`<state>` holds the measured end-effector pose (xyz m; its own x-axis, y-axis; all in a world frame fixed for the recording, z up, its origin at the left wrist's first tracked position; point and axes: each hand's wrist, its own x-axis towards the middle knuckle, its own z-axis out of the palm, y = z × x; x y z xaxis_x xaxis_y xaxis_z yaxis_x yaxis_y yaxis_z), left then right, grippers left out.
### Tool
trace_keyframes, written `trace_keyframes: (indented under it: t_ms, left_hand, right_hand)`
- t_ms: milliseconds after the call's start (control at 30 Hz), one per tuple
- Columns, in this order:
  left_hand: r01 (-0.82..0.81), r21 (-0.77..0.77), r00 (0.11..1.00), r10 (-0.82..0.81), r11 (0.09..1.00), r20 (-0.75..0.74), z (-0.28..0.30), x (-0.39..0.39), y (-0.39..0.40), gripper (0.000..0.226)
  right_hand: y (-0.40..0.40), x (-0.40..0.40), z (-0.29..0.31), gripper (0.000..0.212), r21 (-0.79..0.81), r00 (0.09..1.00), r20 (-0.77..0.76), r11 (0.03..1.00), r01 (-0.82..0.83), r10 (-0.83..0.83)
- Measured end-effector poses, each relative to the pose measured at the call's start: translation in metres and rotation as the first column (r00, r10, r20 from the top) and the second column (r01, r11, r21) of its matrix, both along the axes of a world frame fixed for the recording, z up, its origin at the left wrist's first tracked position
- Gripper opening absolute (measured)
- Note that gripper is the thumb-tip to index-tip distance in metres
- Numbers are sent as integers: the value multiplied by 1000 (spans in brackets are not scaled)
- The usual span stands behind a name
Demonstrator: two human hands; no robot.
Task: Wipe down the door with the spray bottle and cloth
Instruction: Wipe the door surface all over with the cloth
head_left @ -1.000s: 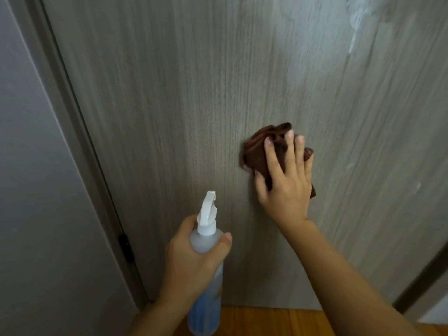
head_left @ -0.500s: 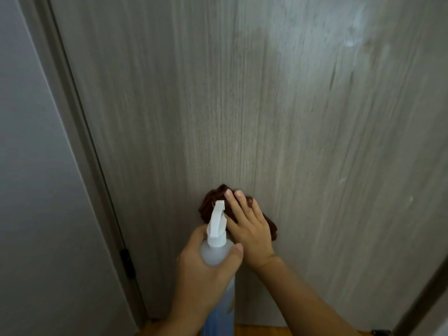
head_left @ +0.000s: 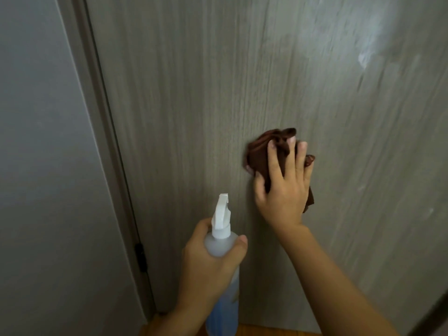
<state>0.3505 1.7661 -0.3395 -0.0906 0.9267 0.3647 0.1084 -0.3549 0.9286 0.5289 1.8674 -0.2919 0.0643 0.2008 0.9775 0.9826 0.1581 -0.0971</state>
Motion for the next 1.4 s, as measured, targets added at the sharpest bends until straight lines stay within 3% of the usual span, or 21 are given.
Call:
trace_keyframes:
  t_ms: [267, 467, 533, 633, 700, 767, 833, 933, 1000, 1200, 1333, 1400]
  left_hand:
    - [-24, 52, 998, 22, 998, 52, 30, 13, -3, 34]
    - [-38, 106, 995, 28, 994, 92, 52, 18, -4, 36]
    - [-43, 118, 994, 31, 992, 100, 56, 19, -3, 42]
    - [-44, 124, 993, 30, 991, 112, 59, 23, -4, 47]
    - [-36, 124, 993, 22, 992, 114, 59, 28, -5, 43]
    - [-26, 122, 991, 10, 992, 133, 59, 34, -6, 41]
    - [-6, 139, 990, -14, 990, 141, 64, 41, -6, 40]
    - [20, 160, 987, -45, 987, 154, 76, 54, -3, 42]
    - [35, 198, 988, -63, 980, 139, 87, 66, -2, 46]
    - [102, 299, 985, -139, 949, 106, 135, 117, -6, 28]
    - [149, 310, 980, -182, 939, 80, 149, 149, -7, 34]
    - [161, 310, 979, -190, 937, 66, 147, 161, -6, 39]
  right_hand:
    - [0, 8, 26, 66, -54, 979, 200, 998, -32, 42]
    - [-1, 41, 118, 64, 80, 999, 17, 996, 35, -37]
    - [-3, 40, 123, 64, 78, 999, 25, 996, 40, -42]
    - [-10, 39, 94, 63, -37, 966, 258, 999, 13, -3]
    - [-15, 53, 77, 60, -98, 882, 471, 994, 43, 8]
    - [-20, 74, 80, 57, -102, 823, 568, 992, 74, -3]
    - [-26, 99, 99, 56, -62, 853, 519, 993, 104, -57]
    - [-36, 142, 138, 60, -16, 958, 260, 992, 127, -118]
    - [-45, 171, 163, 62, -17, 978, 161, 991, 136, -132]
    - [-67, 225, 188, 62, -94, 931, 320, 972, 217, -177]
    - [-72, 243, 186, 62, -88, 937, 301, 974, 209, -174]
    - [-74, 252, 185, 63, -83, 961, 216, 977, 195, -174]
